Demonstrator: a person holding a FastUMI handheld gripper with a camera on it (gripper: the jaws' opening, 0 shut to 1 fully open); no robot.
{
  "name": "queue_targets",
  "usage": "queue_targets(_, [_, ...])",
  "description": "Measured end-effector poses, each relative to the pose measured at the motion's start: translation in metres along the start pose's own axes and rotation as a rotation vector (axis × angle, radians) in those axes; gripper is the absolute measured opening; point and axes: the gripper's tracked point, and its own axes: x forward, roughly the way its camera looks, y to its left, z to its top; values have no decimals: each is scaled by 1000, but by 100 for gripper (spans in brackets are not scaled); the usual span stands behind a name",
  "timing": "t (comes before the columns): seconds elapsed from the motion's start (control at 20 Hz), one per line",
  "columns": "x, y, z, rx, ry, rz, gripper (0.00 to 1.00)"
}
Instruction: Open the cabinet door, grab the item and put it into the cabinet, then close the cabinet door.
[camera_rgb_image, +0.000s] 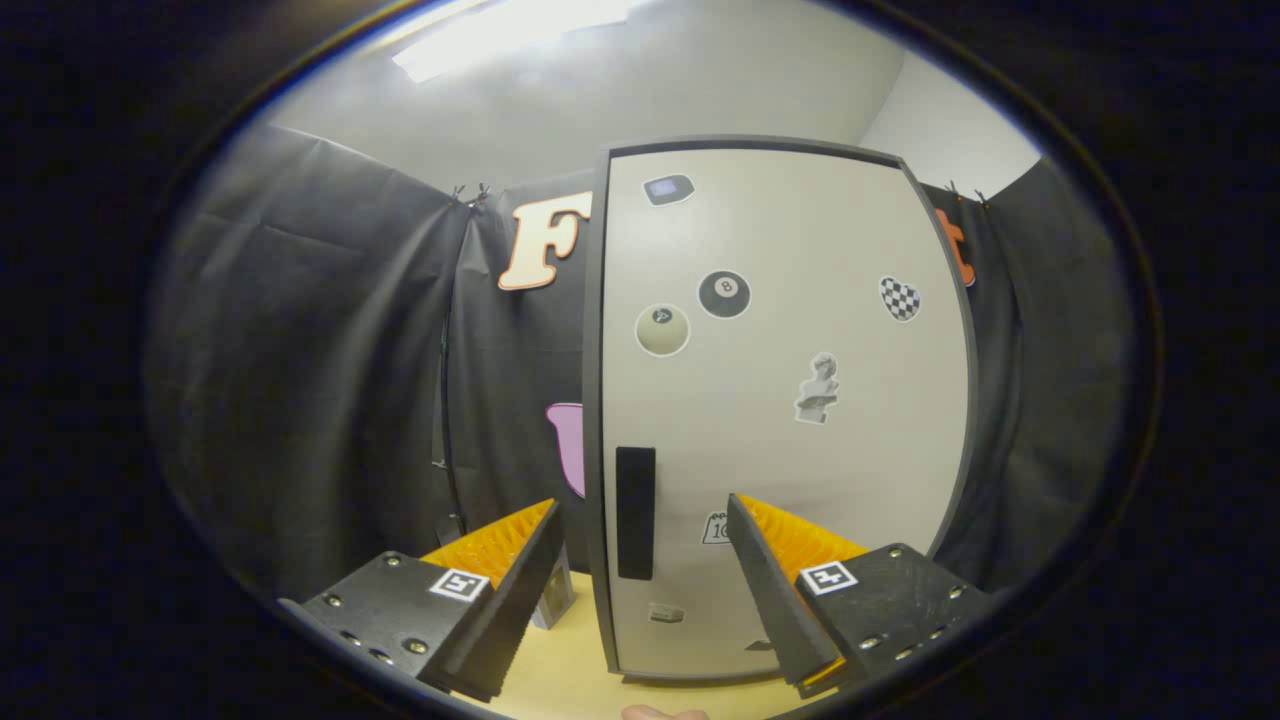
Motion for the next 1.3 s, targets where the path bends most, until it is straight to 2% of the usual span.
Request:
queue_targets(0.4, [7, 0, -6, -11, 22, -1, 97])
queue_targets(0.65, [29, 3, -28, -40, 74, -8, 97])
queue_targets(1.0, [68, 7, -53, -67, 115, -61, 97])
queue_targets(1.1, [77, 7, -59, -69, 127, -80, 96])
queue_targets(1.15, [83, 9, -63, -76, 131, -82, 86])
queue_targets(1.3, [96, 5, -69, -94, 135, -119, 77])
